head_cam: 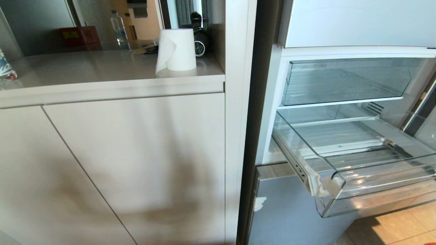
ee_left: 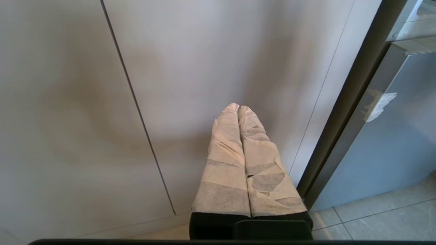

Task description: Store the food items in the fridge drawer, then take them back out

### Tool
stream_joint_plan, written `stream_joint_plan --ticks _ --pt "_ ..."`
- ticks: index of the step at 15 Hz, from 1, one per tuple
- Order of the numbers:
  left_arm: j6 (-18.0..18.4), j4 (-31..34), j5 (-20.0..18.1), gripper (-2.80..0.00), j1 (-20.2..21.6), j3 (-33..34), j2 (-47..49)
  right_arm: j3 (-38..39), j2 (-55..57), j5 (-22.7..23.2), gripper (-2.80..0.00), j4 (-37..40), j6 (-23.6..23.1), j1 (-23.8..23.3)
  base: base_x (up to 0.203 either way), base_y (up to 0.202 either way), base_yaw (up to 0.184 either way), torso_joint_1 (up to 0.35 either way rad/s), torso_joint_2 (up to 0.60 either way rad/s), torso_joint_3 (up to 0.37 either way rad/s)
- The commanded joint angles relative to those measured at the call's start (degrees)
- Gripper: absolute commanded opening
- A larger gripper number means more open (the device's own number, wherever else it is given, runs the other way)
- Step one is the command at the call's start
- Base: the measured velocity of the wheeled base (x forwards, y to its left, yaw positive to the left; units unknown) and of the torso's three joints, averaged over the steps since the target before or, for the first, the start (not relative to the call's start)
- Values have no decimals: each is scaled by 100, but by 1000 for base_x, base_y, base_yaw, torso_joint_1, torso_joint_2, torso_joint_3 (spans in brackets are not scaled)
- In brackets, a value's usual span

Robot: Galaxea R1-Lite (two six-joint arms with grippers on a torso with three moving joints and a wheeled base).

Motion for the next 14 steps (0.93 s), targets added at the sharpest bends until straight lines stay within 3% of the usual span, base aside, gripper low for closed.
stream_joint_plan --ticks 1,4,6,14 --pt "0 2 1 -280 3 0 0 5 461 5 -280 -249 -42 7 0 0 0 0 0 0" --pt "0 2 1 -280 3 0 0 -189 1638 -16 -280 -1709 -81 27 0 0 0 0 0 0" --pt "0 2 1 -280 3 0 0 -875 2706 -23 -280 -2081 18 29 0 0 0 0 0 0" --pt "0 2 1 -280 3 0 0 -4208 7207 2 -280 -2105 1137 34 0 0 0 0 0 0"
